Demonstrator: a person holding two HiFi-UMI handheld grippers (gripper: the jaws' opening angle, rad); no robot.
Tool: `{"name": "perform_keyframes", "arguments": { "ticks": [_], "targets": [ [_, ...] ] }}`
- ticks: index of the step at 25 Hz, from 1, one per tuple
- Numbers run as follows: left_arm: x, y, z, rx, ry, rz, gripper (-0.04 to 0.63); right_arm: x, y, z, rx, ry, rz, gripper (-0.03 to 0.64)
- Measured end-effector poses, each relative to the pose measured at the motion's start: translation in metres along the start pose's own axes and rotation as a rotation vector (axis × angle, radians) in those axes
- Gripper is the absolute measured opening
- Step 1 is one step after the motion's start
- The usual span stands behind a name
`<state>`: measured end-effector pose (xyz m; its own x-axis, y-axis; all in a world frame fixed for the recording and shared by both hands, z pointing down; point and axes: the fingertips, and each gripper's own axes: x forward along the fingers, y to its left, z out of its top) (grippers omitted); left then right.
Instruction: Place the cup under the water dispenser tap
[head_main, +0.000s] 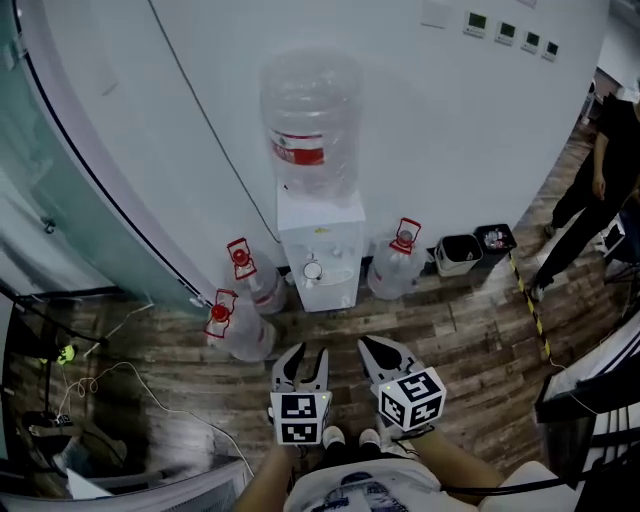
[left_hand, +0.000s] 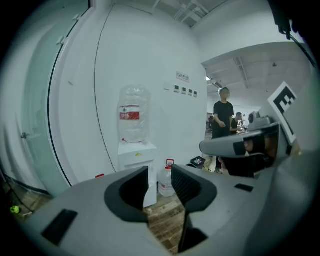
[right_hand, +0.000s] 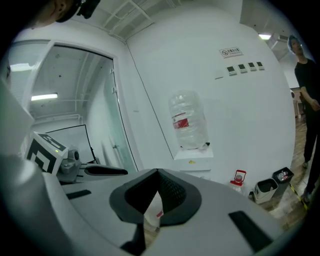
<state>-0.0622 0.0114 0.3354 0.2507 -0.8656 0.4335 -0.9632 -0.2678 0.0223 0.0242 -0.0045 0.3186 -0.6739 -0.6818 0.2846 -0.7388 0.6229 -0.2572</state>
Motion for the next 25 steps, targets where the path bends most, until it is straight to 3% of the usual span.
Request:
{"name": "perform_keyframes", "arguments": {
  "ticks": [14,25],
  "targets": [
    [-0.037,-0.035,0.021,-0.001,-0.073,0.047,0.054,-0.053,0.017,0.012,-0.044,-0.031,0.037,0.018],
    [-0.034,-0.031,0.018,0.005,-0.068,0.046,0.049,-0.049,0.015,0.011,-0.048,-0.033,0.027,0.018]
  ]
}}
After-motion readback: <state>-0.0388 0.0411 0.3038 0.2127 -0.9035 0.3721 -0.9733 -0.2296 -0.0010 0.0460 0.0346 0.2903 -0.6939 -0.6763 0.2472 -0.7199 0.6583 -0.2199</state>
